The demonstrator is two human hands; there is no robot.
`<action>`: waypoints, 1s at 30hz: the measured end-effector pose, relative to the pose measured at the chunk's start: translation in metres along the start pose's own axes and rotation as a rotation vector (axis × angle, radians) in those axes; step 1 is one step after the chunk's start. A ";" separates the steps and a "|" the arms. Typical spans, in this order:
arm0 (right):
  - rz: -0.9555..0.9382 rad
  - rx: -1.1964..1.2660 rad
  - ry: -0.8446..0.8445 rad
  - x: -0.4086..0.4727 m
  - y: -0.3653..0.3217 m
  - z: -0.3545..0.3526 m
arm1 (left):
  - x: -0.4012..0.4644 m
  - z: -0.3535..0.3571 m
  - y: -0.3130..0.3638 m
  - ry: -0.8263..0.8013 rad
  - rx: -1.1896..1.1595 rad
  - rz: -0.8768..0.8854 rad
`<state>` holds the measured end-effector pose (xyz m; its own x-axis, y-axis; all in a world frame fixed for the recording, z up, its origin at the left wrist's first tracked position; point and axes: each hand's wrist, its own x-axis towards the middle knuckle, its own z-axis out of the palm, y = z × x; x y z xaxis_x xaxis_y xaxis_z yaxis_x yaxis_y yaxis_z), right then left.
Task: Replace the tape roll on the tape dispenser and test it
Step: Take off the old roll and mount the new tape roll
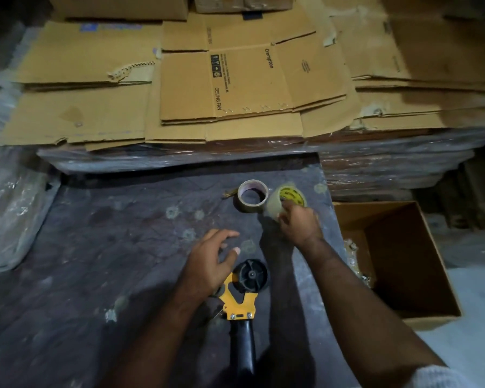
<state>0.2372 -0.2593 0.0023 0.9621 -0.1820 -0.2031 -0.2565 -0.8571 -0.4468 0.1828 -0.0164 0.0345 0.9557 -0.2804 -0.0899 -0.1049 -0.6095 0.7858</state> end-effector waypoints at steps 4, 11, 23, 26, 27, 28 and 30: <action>-0.140 0.173 0.108 -0.074 -0.051 -0.015 | -0.026 -0.027 0.004 0.045 -0.088 -0.024; -0.238 0.364 0.113 -0.211 -0.139 -0.017 | -0.090 -0.084 0.009 0.162 -0.427 0.004; -0.191 0.440 0.189 -0.310 -0.158 -0.033 | -0.151 -0.108 0.020 0.079 -0.699 0.105; -0.185 0.390 0.258 -0.313 -0.159 -0.033 | -0.158 -0.111 0.033 0.056 -0.728 0.088; -0.181 0.380 0.260 -0.314 -0.162 -0.035 | -0.159 -0.112 0.036 0.057 -0.721 0.083; -0.166 0.380 0.250 -0.313 -0.164 -0.037 | -0.160 -0.114 0.039 0.058 -0.707 0.079; -0.117 0.403 0.201 -0.312 -0.170 -0.044 | -0.161 -0.120 0.044 0.070 -0.671 0.072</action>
<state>-0.0151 -0.0786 0.1801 0.9754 -0.2191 0.0243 -0.1222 -0.6293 -0.7675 0.0578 0.0906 0.1567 0.9707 -0.2402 -0.0009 0.0029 0.0079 1.0000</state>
